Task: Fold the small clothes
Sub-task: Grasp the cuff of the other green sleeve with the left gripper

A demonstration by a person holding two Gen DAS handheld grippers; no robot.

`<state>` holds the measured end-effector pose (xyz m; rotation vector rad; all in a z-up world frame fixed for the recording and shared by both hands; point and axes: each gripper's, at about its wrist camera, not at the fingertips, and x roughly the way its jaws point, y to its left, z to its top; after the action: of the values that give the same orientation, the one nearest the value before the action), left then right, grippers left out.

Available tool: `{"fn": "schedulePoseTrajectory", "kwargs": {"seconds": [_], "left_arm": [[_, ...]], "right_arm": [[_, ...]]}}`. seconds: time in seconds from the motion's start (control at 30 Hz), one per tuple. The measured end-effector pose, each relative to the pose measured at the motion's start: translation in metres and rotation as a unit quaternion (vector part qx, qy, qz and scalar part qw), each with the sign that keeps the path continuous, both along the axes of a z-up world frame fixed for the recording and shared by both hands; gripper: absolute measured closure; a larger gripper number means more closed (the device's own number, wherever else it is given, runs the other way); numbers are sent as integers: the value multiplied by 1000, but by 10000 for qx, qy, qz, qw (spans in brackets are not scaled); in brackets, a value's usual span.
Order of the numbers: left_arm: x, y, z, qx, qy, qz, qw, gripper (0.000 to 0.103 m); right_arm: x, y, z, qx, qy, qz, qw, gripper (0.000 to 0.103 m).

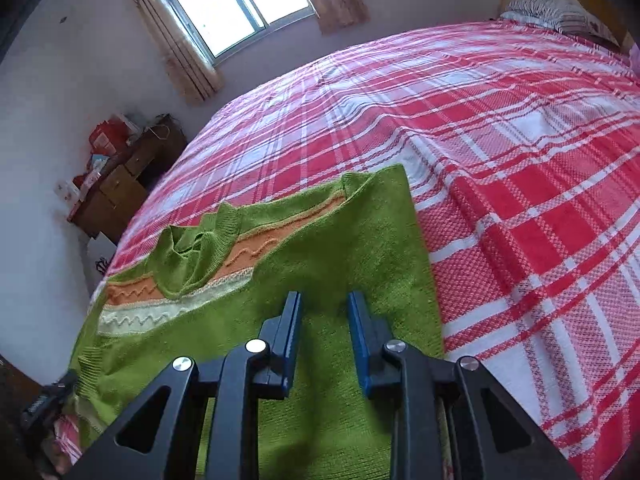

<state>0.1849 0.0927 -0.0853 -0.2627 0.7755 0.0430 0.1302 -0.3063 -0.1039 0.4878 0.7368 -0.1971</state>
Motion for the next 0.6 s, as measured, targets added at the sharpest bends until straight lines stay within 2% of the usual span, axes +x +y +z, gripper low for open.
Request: {"fn": "schedulePoseTrajectory", "kwargs": {"seconds": [0.03,0.07,0.13,0.17,0.2,0.23,0.27,0.33,0.37,0.43,0.6], "left_arm": [[-4,8,3,87,-53,149,9998,24],[-14,22,8,191,-172,366,9990,20],[-34,55,20,434,-354,867,9947,17],[-39,71,24,535,-342,1117,9917,14],[-43,85,25,594,-302,1351,9886,13],[-45,98,26,607,-246,1581,9853,13],[-49,115,26,524,-181,1835,9814,13],[-59,146,22,118,-87,2377,9712,13],[-67,166,17,-225,-32,2762,9608,13],[-77,190,6,-725,6,3211,9443,14],[-67,226,-27,-1582,278,3679,9159,19]], "right_arm": [[-2,4,3,-95,16,4,10000,78],[-5,8,7,-177,1,5,9998,78],[-21,21,18,-11,-353,203,9992,76],[-26,29,21,98,-488,345,9982,70],[-31,39,24,148,-579,513,9969,49],[-34,48,25,134,-657,630,9958,35],[-38,57,26,56,-758,727,9945,34],[-39,74,20,-340,-756,827,9931,34],[-36,79,14,-418,-589,860,9937,34],[-28,76,2,-186,-263,905,9954,34],[-35,66,0,89,-462,826,9955,34]]}}
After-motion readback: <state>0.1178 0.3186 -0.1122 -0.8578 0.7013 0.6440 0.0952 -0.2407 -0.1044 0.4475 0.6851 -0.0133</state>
